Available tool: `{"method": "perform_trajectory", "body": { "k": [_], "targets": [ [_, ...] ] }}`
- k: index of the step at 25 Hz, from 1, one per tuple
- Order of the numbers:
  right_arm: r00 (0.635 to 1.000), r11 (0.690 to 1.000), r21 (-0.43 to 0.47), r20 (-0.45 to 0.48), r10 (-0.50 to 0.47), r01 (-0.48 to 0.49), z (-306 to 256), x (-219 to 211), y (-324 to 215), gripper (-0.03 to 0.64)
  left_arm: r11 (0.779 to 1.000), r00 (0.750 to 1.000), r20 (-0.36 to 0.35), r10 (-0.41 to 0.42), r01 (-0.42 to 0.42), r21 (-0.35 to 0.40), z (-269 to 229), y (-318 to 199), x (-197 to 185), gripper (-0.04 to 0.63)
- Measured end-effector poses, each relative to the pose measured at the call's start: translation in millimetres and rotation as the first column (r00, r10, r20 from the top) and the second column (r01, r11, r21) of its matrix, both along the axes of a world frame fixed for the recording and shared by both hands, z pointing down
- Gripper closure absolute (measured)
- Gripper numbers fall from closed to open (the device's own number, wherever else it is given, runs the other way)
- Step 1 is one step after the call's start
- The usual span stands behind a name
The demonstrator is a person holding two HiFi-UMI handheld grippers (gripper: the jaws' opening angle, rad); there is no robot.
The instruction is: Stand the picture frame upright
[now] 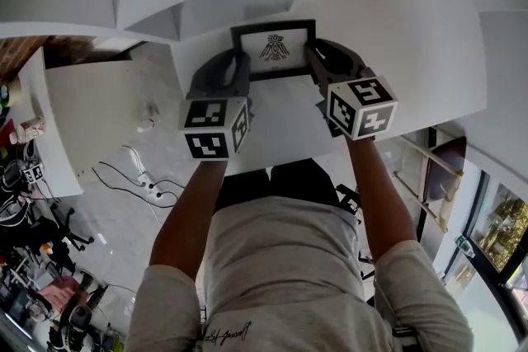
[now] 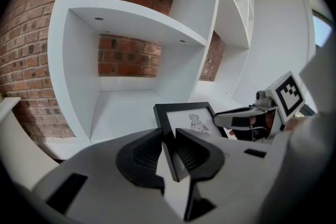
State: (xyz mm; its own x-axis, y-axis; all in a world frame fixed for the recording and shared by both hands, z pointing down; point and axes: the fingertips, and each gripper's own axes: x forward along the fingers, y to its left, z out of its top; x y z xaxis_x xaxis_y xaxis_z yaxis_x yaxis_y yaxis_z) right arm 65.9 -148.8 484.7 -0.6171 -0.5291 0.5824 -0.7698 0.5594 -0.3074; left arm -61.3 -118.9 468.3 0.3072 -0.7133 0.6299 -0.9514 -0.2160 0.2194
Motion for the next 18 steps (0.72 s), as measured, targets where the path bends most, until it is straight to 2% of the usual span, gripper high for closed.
{"method": "perform_trajectory", "body": {
  "k": [9,18],
  "targets": [
    [1.0,1.0,0.029,0.007,0.0,-0.001,-5.7,-7.1,-22.8,0.523,0.998,0.999,0.035,0.004,-0.006,0.058,-8.0,-23.0,-6.8,0.506],
    [1.0,0.999,0.045,0.008,-0.004,0.003,-5.3,-10.3,-36.0,0.523,0.997,1.0,0.008,-0.002,0.001,0.076,-5.9,-34.7,-10.3,0.506]
  ]
}}
